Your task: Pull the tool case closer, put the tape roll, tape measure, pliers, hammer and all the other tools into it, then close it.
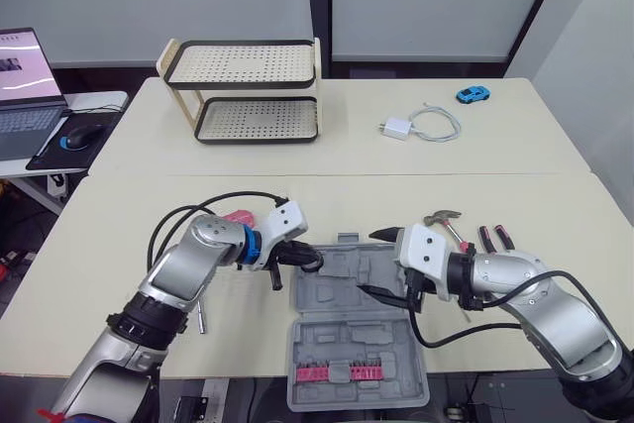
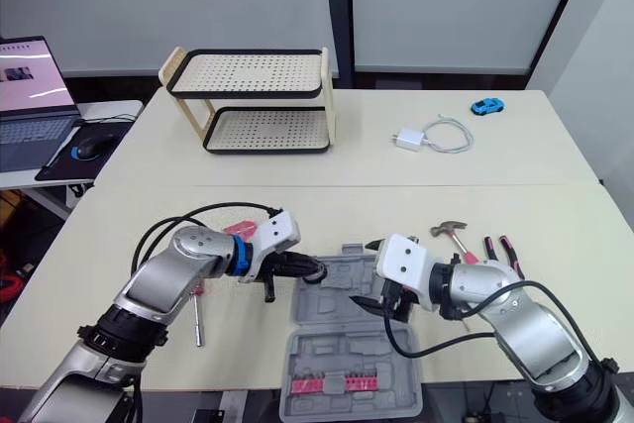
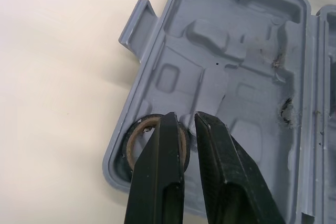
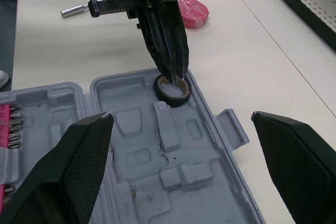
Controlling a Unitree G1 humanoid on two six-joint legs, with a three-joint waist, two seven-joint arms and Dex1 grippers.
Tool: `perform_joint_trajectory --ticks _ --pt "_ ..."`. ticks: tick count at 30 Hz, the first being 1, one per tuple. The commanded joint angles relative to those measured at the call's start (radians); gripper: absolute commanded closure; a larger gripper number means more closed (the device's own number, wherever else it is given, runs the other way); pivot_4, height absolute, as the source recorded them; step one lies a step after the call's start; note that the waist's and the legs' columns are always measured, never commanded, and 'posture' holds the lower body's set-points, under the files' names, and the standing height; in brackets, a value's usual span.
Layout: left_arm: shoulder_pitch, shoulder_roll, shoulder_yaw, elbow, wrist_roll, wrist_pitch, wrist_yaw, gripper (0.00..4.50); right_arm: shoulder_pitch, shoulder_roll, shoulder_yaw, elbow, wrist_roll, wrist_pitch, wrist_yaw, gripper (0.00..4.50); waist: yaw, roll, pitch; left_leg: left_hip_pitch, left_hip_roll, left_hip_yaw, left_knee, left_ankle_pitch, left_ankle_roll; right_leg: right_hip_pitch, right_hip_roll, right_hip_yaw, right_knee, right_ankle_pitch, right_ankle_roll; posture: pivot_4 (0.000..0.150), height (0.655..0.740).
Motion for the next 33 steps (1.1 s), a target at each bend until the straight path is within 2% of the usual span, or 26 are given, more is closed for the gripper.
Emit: perform_joint_trajectory --ticks 1,8,15,24,33 --pt "0.002 0.001 0.076 -0.041 -0.037 -0.061 0.012 3.99 -0.017 0.006 0.001 -0.016 -0.004 -0.025 0.007 0.00 0.000 0.000 0.000 0.000 0.000 0.000 0.000 0.000 0.000 0.000 0.000 0.000 0.000 0.000 0.000 0.150 0.7400" --pt "0.168 -0.085 0.163 -0.052 -0.079 -0.265 0.077 3.99 -0.010 0.000 -0.007 -0.018 0.000 -0.032 0.016 0.00 0.001 0.000 0.000 0.000 0.002 -0.001 0.000 0.000 0.000 0.000 -0.002 0.001 -0.001 0.000 0.000 0.150 0.7400" --pt "0.278 -0.185 0.180 0.091 -0.026 -0.492 0.192 3.99 -0.010 -0.008 -0.024 -0.032 0.012 -0.018 0.024 0.00 0.002 0.000 0.000 0.001 0.001 -0.001 0.000 0.000 0.000 0.001 -0.002 0.001 0.000 0.000 0.000 0.150 0.7400" --pt "0.254 -0.247 0.144 0.272 0.044 -0.607 0.244 3.99 -0.009 -0.030 -0.033 -0.055 0.024 0.006 0.029 0.00 0.002 0.000 -0.001 0.001 0.000 0.000 0.000 0.000 0.000 0.001 -0.002 0.000 0.000 0.000 0.000 0.150 0.7400" --pt "0.219 -0.243 0.093 0.323 0.105 -0.633 0.225 3.99 -0.012 -0.040 -0.037 -0.047 0.015 0.010 0.026 0.00 0.002 0.000 -0.001 0.001 0.000 0.000 0.001 0.000 0.000 0.001 -0.001 0.000 0.000 0.000 0.000 0.150 0.7400"
